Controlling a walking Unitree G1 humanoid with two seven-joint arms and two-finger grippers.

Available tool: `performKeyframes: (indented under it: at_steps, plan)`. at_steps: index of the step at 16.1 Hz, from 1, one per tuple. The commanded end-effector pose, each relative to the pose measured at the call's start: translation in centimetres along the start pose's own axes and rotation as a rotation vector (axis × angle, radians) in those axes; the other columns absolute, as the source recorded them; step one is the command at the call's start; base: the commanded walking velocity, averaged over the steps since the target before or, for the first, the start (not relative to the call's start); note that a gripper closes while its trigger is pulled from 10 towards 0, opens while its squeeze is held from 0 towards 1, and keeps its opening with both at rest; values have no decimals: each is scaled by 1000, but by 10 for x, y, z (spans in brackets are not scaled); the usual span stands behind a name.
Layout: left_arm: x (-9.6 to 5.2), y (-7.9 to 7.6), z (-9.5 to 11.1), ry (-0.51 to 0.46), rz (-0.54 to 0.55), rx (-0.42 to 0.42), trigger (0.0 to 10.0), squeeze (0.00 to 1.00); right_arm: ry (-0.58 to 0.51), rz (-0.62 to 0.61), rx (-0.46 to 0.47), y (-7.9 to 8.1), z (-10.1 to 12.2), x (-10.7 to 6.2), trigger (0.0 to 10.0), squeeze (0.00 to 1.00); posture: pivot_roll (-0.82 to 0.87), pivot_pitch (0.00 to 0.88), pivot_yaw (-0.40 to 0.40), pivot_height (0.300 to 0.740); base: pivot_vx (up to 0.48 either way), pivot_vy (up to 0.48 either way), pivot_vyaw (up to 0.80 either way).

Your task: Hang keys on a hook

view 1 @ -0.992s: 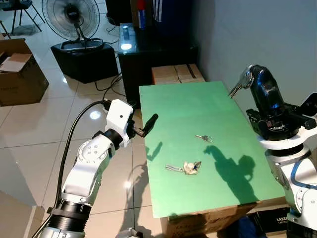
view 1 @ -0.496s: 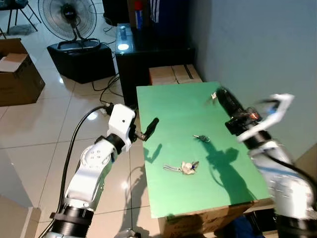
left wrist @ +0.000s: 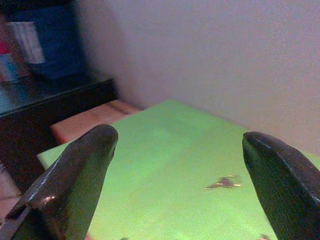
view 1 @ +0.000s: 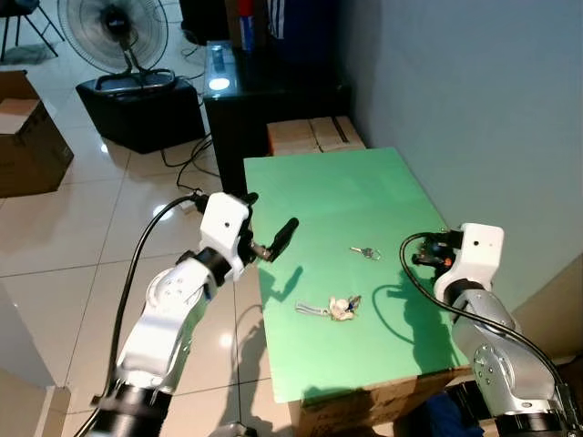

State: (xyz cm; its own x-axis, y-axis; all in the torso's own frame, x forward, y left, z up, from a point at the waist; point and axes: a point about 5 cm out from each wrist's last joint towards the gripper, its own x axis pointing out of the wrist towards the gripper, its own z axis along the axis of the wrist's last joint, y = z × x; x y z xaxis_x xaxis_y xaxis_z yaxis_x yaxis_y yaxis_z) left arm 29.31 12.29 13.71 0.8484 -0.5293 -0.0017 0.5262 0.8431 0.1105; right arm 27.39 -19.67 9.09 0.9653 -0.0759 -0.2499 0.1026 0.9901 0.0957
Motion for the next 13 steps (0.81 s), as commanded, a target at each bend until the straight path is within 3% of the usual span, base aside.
performKeyframes:
  at_steps: [1,8,13]
  plan:
    - [4,5,-1,24,52,19,10000,0,-5,-4,-16,2,2,2,10000,0,-198,0,33,740,0,0,0]
    - [3,19,-10,63,201,10,10000,0,-33,27,-142,20,4,8,10000,0,-231,0,107,740,0,0,0]
    - [12,17,-8,54,184,1,10000,0,-45,33,-158,22,10,11,10000,0,-292,0,171,740,0,0,0]
